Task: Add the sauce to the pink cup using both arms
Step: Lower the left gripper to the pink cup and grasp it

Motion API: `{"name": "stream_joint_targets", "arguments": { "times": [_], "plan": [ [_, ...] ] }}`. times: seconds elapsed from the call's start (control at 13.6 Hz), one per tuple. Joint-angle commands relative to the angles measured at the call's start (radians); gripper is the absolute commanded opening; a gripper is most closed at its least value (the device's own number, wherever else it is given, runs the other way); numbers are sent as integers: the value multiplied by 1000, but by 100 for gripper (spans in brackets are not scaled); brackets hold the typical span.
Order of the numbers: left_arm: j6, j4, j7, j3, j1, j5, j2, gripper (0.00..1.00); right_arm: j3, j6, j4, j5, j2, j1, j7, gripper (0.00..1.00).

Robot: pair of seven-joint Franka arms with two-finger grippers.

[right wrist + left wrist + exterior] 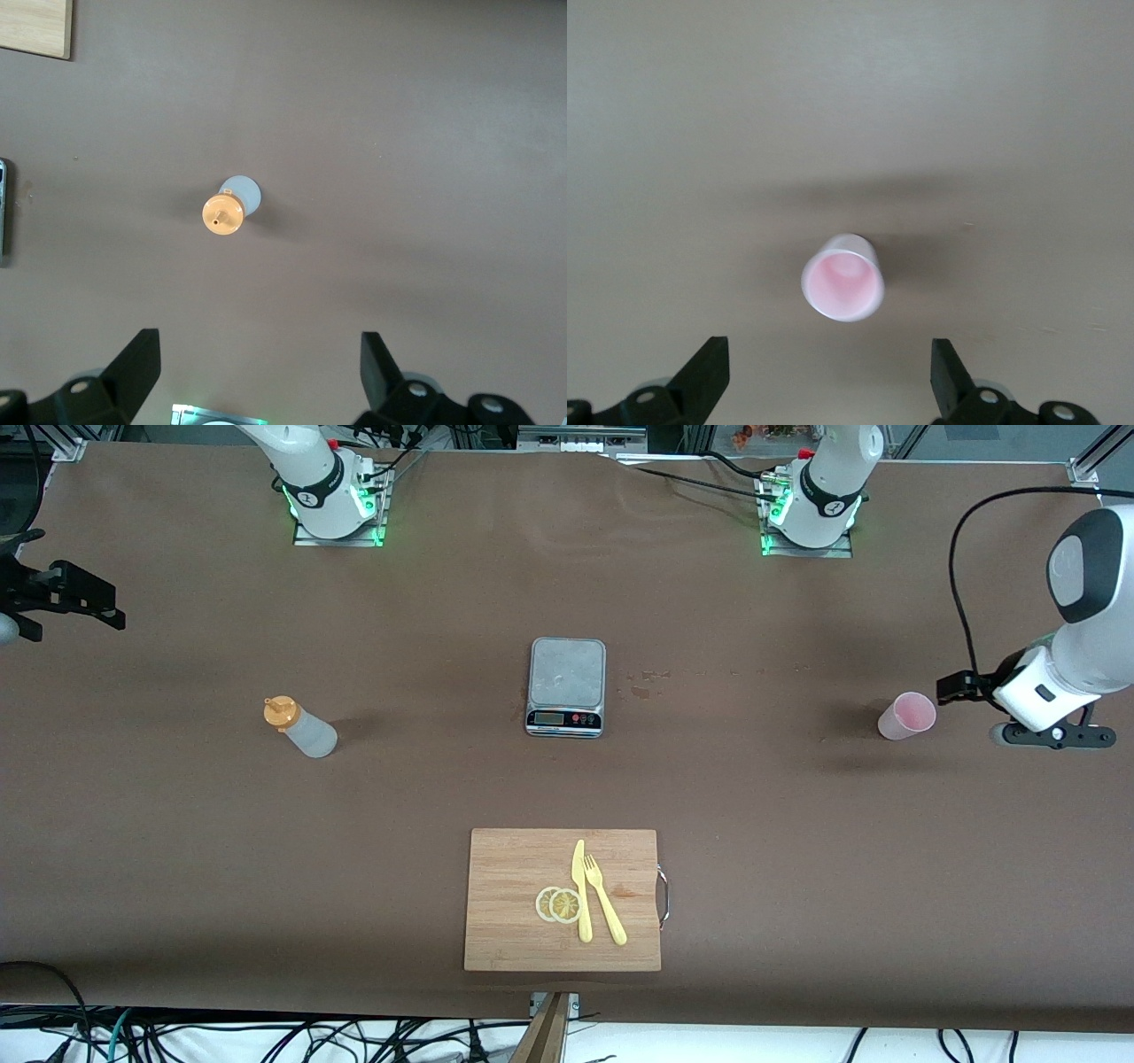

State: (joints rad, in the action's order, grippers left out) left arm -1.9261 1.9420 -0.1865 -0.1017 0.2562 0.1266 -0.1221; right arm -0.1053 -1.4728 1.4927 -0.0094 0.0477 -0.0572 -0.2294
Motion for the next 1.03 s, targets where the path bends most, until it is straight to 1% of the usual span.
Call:
{"name": "stream_joint_targets", "arguments": {
  "times": [0.0, 0.07, 0.22, 0.51, 0.66, 0.73, 0.81, 0.88, 0.95],
  "plan": [
    [-175, 121, -167, -9, 119, 21, -19, 100, 4, -6, 11, 3, -8, 5, 7, 100],
    [-207, 136, -169, -9, 144, 21, -45, 100, 4, -6, 11, 3, -9, 5, 7, 100],
    [-270, 165, -168, -9, 149, 21, -71, 100, 4, -6, 11, 3, -8, 5, 7, 100],
    [-483, 308, -162, -10, 150, 18, -89, 99, 3, -4, 11, 3, -8, 5, 7, 100],
    [-572, 328, -162, -9, 159, 18, -144, 99, 3, -4, 11, 3, -8, 5, 7, 100],
    [-611, 330, -162, -9, 163, 18, -177, 96, 4, -4, 11, 3, -8, 5, 7, 100],
    [-626, 330, -160, -9, 161, 16, -191, 73, 3, -4, 11, 3, -8, 5, 5, 100],
    [-626, 331, -151, -10, 161, 16, -194, 38, 3, -3, 11, 3, -8, 5, 5, 100],
    [-620, 336, -146, -13, 160, 16, -191, 9, 3, -4, 11, 3, -8, 5, 5, 100]
  ]
}}
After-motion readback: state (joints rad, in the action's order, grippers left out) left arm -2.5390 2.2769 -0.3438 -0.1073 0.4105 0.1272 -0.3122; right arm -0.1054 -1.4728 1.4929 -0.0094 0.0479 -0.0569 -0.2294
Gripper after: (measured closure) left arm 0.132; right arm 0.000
